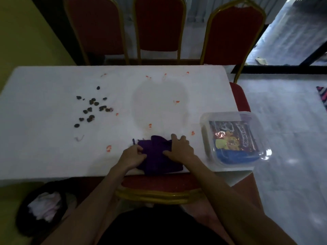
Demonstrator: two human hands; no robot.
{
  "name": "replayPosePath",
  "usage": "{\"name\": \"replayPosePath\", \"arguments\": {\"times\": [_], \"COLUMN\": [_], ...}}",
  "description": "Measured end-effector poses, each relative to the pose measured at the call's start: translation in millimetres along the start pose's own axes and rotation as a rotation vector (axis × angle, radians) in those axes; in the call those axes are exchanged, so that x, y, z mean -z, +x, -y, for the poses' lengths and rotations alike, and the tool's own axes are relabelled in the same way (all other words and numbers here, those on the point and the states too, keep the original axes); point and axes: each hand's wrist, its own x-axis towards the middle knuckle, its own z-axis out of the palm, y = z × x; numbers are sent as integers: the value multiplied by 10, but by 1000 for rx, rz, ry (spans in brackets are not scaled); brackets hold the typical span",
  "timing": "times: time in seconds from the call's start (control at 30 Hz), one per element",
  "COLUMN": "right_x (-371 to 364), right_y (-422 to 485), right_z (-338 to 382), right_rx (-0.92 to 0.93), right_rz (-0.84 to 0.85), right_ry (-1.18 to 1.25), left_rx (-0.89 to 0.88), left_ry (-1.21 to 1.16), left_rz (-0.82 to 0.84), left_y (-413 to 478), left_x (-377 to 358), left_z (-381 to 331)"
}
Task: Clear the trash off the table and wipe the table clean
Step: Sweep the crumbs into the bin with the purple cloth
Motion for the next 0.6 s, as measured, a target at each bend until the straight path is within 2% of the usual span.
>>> {"name": "replayPosePath", "arguments": {"times": [0.1, 0.23, 0.5, 0.6], "right_x": [-129, -220, -218, -110], "right_y": [48, 66, 42, 79], "right_z": [134, 268, 423, 619], "right_rx": [74, 125, 274, 296], "right_rz": [94, 56, 107, -21], "right_ry": [-204, -422, -446, -423], "left_rx": [16, -10, -97, -150], "left_ry": [39, -2, -141, -204], "left_rz": [71, 159, 282, 248], "left_y": [-16, 15, 21, 45], "left_x": [35, 57, 187, 371], "left_z": [104, 207, 428, 556]}}
